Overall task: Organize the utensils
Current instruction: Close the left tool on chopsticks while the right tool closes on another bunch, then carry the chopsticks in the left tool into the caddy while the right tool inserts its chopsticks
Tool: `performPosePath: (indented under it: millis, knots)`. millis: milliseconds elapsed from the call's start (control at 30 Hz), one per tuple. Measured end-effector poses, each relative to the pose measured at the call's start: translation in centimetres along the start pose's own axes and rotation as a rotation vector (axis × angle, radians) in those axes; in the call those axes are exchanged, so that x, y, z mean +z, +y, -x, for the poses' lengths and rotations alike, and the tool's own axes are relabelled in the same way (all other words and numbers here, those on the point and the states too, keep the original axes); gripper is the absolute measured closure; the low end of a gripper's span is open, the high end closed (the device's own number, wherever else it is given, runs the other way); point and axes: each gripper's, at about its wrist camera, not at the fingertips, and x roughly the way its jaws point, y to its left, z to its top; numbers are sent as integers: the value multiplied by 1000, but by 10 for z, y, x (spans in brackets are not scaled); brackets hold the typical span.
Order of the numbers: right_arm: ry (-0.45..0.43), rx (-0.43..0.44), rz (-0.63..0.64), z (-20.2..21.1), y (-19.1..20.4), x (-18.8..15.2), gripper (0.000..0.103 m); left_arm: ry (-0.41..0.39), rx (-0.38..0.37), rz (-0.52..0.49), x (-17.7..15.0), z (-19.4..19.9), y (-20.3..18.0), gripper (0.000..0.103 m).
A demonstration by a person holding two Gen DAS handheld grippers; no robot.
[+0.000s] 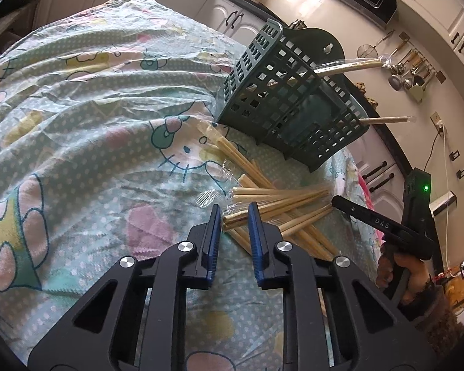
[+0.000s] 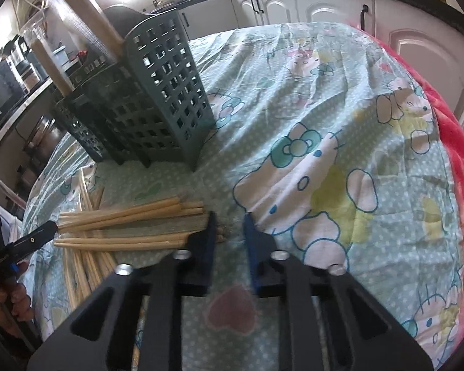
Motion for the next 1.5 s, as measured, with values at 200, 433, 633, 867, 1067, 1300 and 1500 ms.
performPosePath:
  millis: [200, 433, 633, 867, 1067, 1300, 1500]
  knots:
    - [-27, 3, 21, 10, 1, -1, 101, -28, -4, -12, 2, 8, -1, 95]
    - [-109, 21, 76, 44, 20, 0, 101, -93, -4, -54, 6, 32, -13, 97]
    - [-194, 46, 147, 80, 50, 3, 101, -165, 13, -113, 10, 61, -31, 98]
    - [-279, 99, 237, 119, 91, 10, 101, -222, 8, -178, 14, 89, -54, 100]
    - [-332, 127, 314, 143, 124, 9, 101, -249, -2, -221, 17, 103, -72, 101]
    - [-386, 130, 408, 163, 158, 9, 102, -283, -12, -255, 24, 119, -90, 101]
    - [-411, 140, 430, 173, 170, 14, 102, -314, -39, -267, 34, 132, -100, 101]
